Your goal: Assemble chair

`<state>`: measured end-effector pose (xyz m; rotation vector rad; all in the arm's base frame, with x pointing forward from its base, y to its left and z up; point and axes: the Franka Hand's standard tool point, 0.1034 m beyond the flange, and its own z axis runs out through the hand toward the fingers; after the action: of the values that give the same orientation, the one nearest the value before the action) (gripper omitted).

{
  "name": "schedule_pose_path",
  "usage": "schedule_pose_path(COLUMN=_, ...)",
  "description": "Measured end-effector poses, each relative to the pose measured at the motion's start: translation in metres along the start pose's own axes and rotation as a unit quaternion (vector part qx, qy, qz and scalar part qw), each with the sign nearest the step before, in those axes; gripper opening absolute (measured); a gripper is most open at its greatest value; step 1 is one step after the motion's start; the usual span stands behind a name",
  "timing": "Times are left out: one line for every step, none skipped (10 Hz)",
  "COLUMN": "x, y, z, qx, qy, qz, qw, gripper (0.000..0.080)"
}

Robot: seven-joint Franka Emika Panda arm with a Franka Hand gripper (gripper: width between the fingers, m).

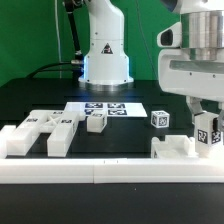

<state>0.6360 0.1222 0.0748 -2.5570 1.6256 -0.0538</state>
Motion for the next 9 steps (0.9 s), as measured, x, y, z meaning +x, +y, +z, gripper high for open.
schedule_pose_path(x=0.0000, y=0.0001, z=0.0000, qx=0.000, qy=0.000, qz=0.032, qw=0.999, gripper=0.0291)
schedule_pose_path(x=0.0000, y=0.0001, z=0.0000, qx=0.000, qy=0.000, qz=0.039, qw=0.999, gripper=0.0291)
schedule_pose_path(x=-0.0001, y=0.0002, z=0.0001, qx=0.000, qy=-0.001, qz=0.070, qw=0.998, gripper=0.0291)
schedule_pose_path(x=-0.0003, y=-0.0001, z=0.0001, qx=0.000, qy=-0.001, qz=0.066, qw=0.998, gripper=0.0291)
schedule_pose_path(x=-0.0002, y=-0.0001, z=-0.0001, qx=0.000, qy=-0.001, qz=0.044, qw=0.999, gripper=0.0448)
schedule_pose_path(x=-0.0002, y=-0.0005, z=-0.0008, qx=0.001, qy=0.000, qz=0.029, qw=1.000, gripper=0.0573)
schedule_pose_path(x=-0.0011, y=-0.0016, z=-0.0016, qx=0.002, qy=0.000, qz=0.004, qw=1.000, gripper=0.0573)
schedule_pose_path(x=-0.0027, y=-0.0026, z=-0.0019, qx=0.002, qy=0.001, qz=-0.053, qw=0.999, gripper=0.0634)
schedule_pose_path(x=-0.0021, y=-0.0027, z=-0.0020, qx=0.002, qy=0.001, qz=-0.113, qw=0.994, gripper=0.0645)
